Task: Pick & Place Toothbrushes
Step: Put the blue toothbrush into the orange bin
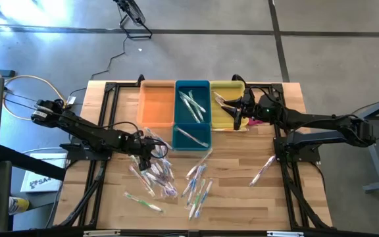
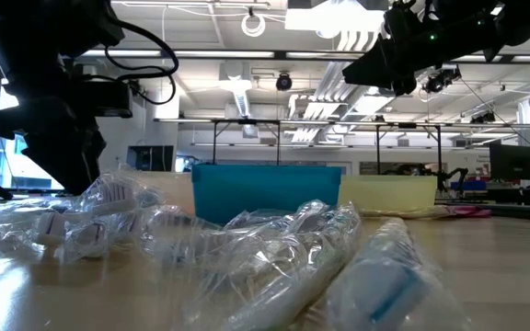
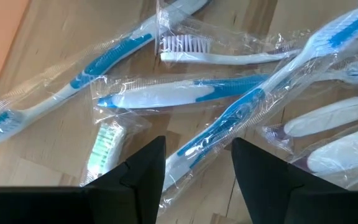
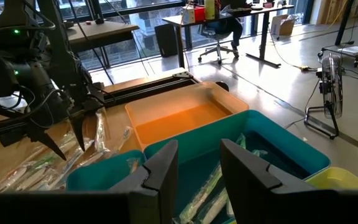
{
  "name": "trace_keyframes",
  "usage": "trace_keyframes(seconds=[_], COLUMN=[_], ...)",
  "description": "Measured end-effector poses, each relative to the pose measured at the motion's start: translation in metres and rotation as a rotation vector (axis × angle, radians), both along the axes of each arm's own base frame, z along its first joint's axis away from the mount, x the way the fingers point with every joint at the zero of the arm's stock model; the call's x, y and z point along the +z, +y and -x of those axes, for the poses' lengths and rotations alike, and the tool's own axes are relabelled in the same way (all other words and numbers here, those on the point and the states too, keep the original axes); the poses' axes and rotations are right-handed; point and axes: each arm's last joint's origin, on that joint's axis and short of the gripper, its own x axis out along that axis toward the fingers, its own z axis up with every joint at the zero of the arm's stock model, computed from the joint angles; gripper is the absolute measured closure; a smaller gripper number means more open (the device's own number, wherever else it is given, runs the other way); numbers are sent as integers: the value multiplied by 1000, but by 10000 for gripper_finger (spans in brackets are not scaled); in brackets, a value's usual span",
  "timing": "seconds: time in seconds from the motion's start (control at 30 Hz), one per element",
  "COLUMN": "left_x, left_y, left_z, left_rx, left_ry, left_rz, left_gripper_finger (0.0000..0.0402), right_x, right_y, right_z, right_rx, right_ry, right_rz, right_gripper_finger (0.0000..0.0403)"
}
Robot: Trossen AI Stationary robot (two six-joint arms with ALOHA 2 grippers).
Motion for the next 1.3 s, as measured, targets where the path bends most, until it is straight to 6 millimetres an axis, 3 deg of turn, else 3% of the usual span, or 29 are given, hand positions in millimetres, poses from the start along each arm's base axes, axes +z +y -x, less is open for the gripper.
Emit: trace_keyframes(seconds=[0.27, 0.57, 0.9, 1.3], left_x=[-2, -20, -21, -21], left_y=[0, -3, -4, -5], left_z=[-1, -11, -14, -15], left_rx=[1, -26, -22, -41], left_ry=[6, 61, 33, 34], left_rz=[-3, -30, -21, 17], left_gripper_finger=[222, 222, 224, 313], right_x=[0, -1, -1, -1], right_y=[0, 0, 0, 0], right_z=[0, 0, 0, 0], right_rx=[0, 1, 0, 0], right_ry=[1, 6, 7, 7], right_rz=[0, -2, -3, -3], right_gripper_finger=[292, 292, 292, 292])
